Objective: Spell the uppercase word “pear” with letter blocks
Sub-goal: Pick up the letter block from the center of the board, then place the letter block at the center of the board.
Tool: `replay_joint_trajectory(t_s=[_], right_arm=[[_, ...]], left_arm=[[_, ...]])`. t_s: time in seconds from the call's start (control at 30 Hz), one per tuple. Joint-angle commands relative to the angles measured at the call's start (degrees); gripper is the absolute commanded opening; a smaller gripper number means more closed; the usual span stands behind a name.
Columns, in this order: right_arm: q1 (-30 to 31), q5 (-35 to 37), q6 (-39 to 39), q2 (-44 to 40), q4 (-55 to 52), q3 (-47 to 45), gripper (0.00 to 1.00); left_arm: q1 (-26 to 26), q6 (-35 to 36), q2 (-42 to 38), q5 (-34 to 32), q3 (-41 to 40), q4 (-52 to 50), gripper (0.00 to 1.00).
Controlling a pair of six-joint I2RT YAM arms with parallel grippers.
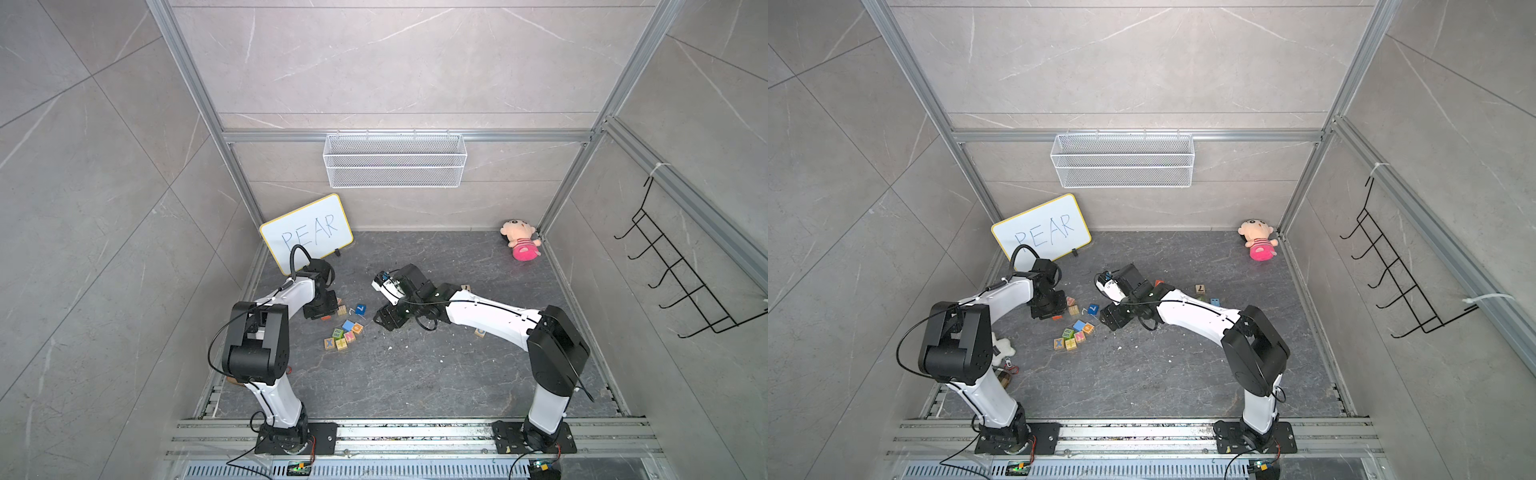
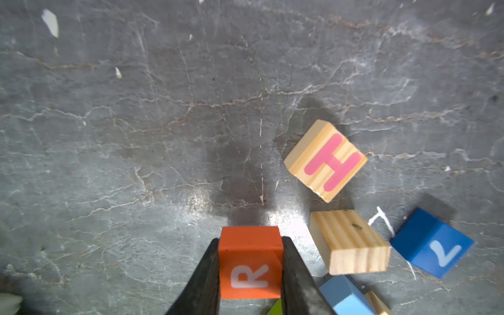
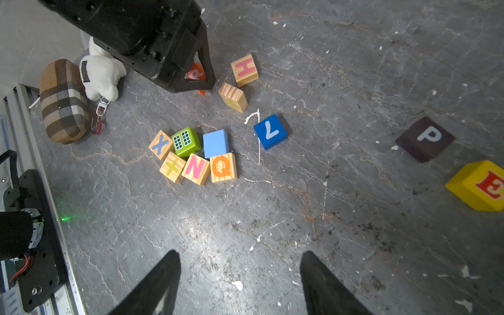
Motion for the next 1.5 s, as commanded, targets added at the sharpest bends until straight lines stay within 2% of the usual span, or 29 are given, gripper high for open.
replay_joint_trajectory(t_s=[0.0, 0.27, 0.47, 0.67, 0.9, 1.1, 1.3, 1.47], right_arm=[[-0.65, 0.62, 1.32, -2.51, 2.67, -2.05, 0.73], [-4.72, -6.36, 4.13, -4.25, 5.72, -4.18, 0.73], [-7.48, -6.87, 5.48, -4.88, 5.01, -4.77, 0.73], [-11.82, -6.60, 8.01, -7.31, 6.18, -7.68, 0.73], [-18.07, -2.97, 10.82, -11.10, 5.50, -11.67, 0.73], [-21.43, 1.52, 12.47, -16.07, 4.41, -15.73, 0.73], [-23.36, 5.97, 13.91, -19.58, 4.26, -18.75, 0.73], [-24.50, 13.58, 16.62, -23.91, 3.64, -21.70, 0.73]], left_arm=[[-0.23, 1.88, -3.12, -1.15, 1.37, -2.39, 0.21], [-0.32, 3.15, -4.95, -1.96, 5.07, -5.86, 0.21], [-2.84, 4.01, -6.23, -4.45, 11.74, -9.47, 0.21], [-8.51, 7.09, -4.85, -6.72, 22.30, -12.15, 0.22], [-16.58, 13.81, 4.43, -7.19, 39.64, -15.89, 0.22], [-22.37, 19.95, 15.09, -3.27, 52.76, -16.59, 0.22], [-25.73, 25.33, 22.80, 4.50, 58.95, -14.51, 0.22], [-27.49, 30.05, 27.36, 12.75, 61.66, -10.98, 0.22]])
